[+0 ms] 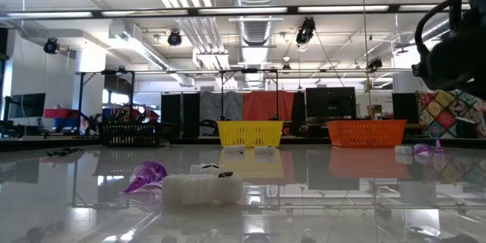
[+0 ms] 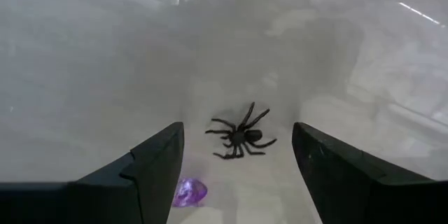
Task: Sort Halloween decoration
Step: Put the black spider toy into the yellow basket
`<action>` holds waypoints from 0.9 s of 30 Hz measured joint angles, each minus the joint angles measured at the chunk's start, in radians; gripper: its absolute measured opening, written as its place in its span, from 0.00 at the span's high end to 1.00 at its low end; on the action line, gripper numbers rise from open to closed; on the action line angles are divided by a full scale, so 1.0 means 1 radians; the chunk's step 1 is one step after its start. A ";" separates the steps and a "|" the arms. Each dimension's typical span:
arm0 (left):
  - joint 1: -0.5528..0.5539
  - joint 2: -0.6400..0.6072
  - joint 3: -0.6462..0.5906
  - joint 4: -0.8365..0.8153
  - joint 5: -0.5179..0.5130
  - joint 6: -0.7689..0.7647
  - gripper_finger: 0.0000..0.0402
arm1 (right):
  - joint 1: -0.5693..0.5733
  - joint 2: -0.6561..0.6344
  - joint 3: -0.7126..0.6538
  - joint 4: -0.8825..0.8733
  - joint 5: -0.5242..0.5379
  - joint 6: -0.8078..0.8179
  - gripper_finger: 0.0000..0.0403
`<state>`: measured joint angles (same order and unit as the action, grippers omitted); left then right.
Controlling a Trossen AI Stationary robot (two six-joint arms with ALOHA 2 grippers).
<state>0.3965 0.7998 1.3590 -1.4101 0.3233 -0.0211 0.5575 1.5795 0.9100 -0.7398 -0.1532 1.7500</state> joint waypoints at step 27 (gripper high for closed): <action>0.000 0.001 0.000 0.025 0.000 -0.019 0.74 | 0.000 -0.002 -0.059 0.133 -0.009 0.033 0.84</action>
<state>0.3965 0.8008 1.3590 -1.3849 0.3234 -0.0399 0.5579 1.5776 0.8509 -0.6067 -0.1621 1.7826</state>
